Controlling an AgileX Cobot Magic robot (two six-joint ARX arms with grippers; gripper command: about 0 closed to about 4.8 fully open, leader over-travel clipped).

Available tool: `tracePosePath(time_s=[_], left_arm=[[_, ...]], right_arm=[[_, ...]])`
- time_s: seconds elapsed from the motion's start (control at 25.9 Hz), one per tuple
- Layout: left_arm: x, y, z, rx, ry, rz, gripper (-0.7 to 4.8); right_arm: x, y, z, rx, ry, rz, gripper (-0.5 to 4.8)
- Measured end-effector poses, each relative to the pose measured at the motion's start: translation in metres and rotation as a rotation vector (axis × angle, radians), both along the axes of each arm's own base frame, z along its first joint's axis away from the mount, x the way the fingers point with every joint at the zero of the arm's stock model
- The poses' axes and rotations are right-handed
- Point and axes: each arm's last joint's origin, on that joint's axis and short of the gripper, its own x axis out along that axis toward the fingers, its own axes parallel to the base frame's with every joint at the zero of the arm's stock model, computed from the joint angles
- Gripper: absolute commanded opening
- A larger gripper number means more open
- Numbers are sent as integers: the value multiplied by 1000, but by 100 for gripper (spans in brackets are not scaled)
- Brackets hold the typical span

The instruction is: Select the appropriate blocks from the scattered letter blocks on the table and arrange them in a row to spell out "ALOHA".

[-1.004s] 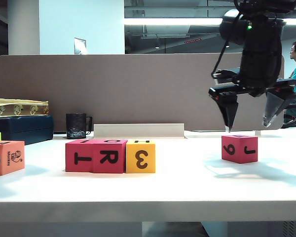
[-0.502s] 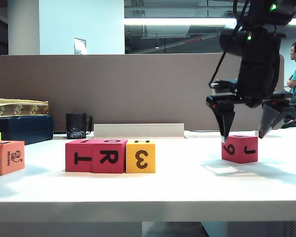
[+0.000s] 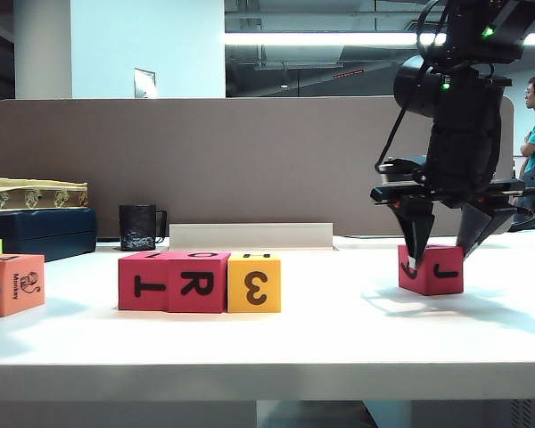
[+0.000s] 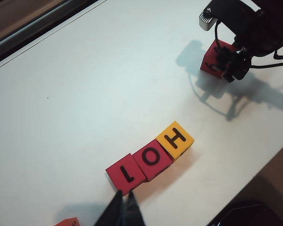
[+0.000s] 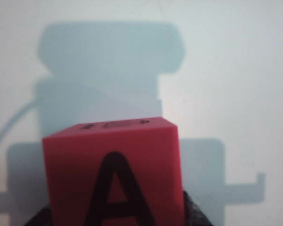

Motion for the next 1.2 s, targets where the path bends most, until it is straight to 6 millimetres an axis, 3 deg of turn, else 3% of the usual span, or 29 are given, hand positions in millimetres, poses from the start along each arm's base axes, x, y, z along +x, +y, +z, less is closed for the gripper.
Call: tracePosePath(time_s=[0.12, 0.23, 0.39, 1.04, 1.2], left_arm=[[0, 0, 0, 0, 0, 0, -6], [0, 0, 0, 0, 0, 0, -6], [0, 0, 0, 0, 0, 0, -6], [0, 0, 0, 0, 0, 0, -6], [0, 0, 0, 0, 0, 1, -6]], right_arm=[[0, 0, 0, 3, 1, 2, 296], [-2, 2, -1, 50, 38, 26, 236], [-5, 5, 1, 102, 67, 57, 228], [-38, 71, 2, 136, 125, 233, 229], [-52, 95, 2, 170, 135, 290, 229]])
